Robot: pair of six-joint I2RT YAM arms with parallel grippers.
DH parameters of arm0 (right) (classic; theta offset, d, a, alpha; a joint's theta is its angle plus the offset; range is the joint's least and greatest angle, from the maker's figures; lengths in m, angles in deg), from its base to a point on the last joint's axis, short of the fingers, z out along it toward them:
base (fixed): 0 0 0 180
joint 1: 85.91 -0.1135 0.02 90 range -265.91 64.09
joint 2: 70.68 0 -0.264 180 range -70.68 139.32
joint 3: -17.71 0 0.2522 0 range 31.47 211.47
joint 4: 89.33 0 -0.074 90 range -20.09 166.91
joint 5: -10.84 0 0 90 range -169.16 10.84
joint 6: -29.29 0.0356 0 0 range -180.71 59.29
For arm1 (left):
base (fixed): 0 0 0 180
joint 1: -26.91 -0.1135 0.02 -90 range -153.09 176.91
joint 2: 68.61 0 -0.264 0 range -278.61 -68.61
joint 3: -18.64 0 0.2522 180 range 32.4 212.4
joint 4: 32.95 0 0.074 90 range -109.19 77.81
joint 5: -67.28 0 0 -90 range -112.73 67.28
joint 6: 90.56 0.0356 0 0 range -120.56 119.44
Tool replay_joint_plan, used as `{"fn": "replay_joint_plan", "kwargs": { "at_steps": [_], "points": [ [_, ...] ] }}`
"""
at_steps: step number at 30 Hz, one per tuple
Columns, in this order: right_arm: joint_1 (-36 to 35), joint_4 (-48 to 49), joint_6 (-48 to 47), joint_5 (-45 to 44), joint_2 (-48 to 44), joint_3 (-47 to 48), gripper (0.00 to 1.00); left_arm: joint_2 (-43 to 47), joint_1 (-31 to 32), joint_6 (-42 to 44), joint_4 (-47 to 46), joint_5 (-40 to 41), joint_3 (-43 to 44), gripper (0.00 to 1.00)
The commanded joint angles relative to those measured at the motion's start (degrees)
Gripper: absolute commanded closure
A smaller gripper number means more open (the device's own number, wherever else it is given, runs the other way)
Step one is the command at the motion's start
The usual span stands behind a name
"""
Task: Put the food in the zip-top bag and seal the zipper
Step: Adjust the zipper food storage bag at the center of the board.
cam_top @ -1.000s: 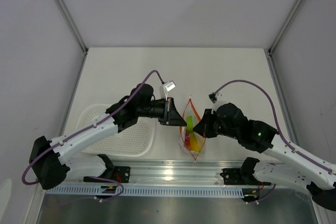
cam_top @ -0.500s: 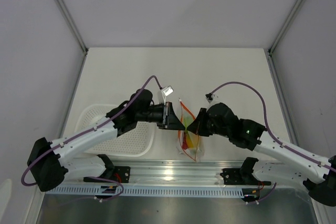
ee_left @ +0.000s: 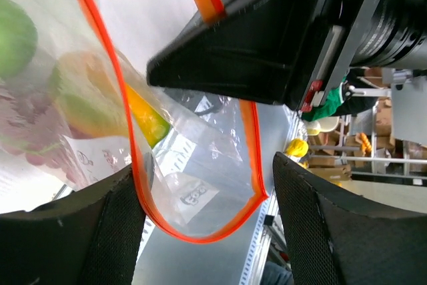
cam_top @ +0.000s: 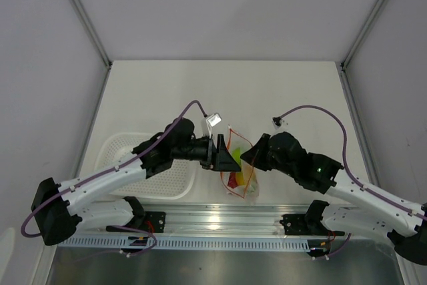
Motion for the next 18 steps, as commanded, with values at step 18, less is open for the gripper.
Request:
{"fn": "replay_joint_plan", "kwargs": {
  "at_steps": [18],
  "points": [
    [-4.2,3.3,10.5,-8.8,3.1,1.6,1.0,-4.7,10.8,4.9,15.2,18.2,12.7,0.22]
  ]
}}
